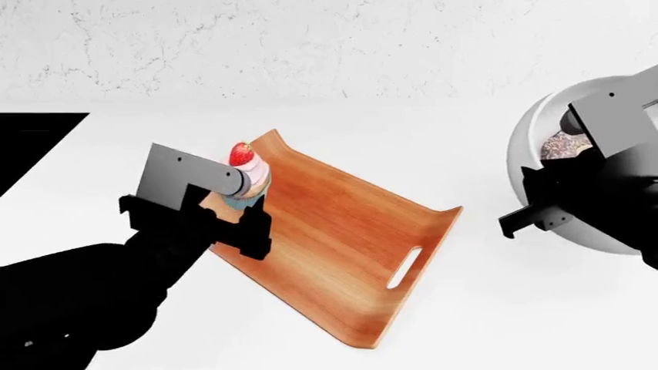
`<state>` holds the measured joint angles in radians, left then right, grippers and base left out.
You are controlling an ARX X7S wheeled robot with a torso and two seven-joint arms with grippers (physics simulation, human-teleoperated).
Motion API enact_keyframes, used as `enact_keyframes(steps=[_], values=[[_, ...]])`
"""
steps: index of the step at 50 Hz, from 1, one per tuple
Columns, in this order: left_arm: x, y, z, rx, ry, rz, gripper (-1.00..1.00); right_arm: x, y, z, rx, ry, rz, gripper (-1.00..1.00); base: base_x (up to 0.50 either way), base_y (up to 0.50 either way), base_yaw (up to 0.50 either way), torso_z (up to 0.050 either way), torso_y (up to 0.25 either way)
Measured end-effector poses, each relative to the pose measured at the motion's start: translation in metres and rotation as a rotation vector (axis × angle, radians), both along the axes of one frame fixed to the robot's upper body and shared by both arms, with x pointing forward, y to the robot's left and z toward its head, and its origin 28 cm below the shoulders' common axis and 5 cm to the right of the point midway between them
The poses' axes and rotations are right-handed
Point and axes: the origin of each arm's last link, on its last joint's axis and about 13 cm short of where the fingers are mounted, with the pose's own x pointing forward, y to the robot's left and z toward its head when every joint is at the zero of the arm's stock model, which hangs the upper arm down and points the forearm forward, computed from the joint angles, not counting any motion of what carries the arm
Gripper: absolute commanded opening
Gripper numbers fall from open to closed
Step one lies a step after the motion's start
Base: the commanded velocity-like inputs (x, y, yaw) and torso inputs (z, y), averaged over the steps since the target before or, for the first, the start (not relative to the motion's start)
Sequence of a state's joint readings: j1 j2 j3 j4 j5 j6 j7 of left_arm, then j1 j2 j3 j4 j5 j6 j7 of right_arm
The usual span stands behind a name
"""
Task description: Pick up the bowl with donut and place it on the tray. Pick up the cupcake and place it on the tray.
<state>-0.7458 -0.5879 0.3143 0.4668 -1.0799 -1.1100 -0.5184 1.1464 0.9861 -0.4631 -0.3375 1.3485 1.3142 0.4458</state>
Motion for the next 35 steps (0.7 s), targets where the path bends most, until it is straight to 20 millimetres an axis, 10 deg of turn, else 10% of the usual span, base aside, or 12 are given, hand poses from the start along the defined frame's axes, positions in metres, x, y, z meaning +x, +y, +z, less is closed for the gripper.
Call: enact_keyframes(steps=[35], values=[[0.017,0.002,-0.026,-0.015,0.044,0.034,-1.0,0.003,-0.002,-0.006,0.018,0.001,-0.005,-1.0,0.0,0.0,0.0,0.0,0.001]])
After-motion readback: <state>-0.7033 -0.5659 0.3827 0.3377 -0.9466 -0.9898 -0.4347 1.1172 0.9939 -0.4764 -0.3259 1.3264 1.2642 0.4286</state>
